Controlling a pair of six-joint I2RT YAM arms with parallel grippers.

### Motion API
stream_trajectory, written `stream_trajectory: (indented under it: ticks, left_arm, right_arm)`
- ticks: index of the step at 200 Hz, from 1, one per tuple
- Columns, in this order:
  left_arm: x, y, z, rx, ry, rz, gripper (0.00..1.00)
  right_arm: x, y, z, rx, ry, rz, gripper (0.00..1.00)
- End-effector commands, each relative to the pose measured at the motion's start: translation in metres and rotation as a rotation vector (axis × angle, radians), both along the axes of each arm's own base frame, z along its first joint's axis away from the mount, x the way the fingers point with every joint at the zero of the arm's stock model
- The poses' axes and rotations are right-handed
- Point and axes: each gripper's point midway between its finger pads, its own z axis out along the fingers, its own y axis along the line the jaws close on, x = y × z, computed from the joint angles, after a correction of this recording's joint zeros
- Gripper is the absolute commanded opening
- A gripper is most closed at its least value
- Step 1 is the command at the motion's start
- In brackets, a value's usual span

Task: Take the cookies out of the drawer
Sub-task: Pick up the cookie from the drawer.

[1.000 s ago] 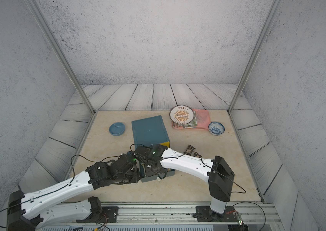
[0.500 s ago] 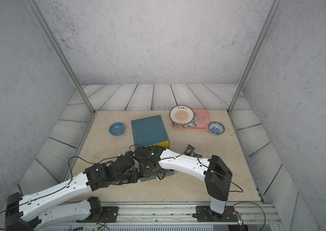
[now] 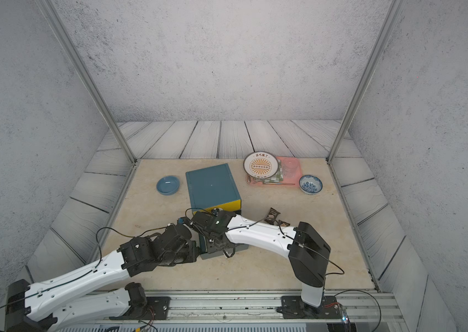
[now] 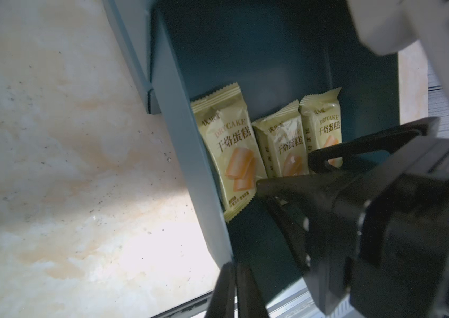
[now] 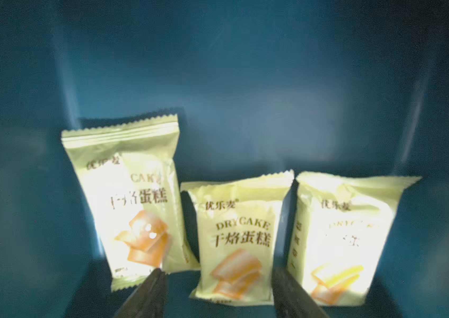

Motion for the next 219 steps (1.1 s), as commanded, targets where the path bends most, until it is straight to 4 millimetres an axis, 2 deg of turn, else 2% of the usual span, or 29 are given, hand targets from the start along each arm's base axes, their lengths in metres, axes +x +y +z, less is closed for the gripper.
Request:
stream_trajectory:
  ticks: [1, 48, 88, 119, 147, 167, 219]
  left_arm:
    - [-0.009, 0.003, -0.005, 0.007, 0.032, -0.028, 0.08]
    - [-0.007, 0.0, -0.004, 0.001, 0.029, -0.027, 0.08]
    - [-0.007, -0.002, -0.003, -0.006, 0.029, -0.027, 0.08]
    - [-0.006, -0.003, -0.003, -0.007, 0.028, -0.026, 0.08]
    - [-0.006, -0.002, -0.003, -0.006, 0.029, -0.026, 0.08]
    - [-0.006, -0.003, -0.003, -0.01, 0.027, -0.026, 0.08]
    - [-0.005, -0.006, -0.003, -0.016, 0.029, -0.029, 0.07]
  right_arm:
    - [-0.004, -0.02, -0.047, -0.116, 0.091, -0.031, 0.64]
    - [-0.004, -0.019, -0.058, -0.126, 0.12, -0.028, 0.61]
    - [-0.003, -0.019, -0.06, -0.114, 0.131, -0.033, 0.61]
    - [-0.003, -0.02, -0.066, -0.122, 0.153, -0.037, 0.57]
    - [0.002, -0.016, -0.048, -0.08, 0.124, -0.047, 0.64]
    - [0.007, -0.012, -0.04, -0.063, 0.11, -0.042, 0.65]
    - [0.002, -0.019, -0.065, -0.121, 0.156, -0.04, 0.6]
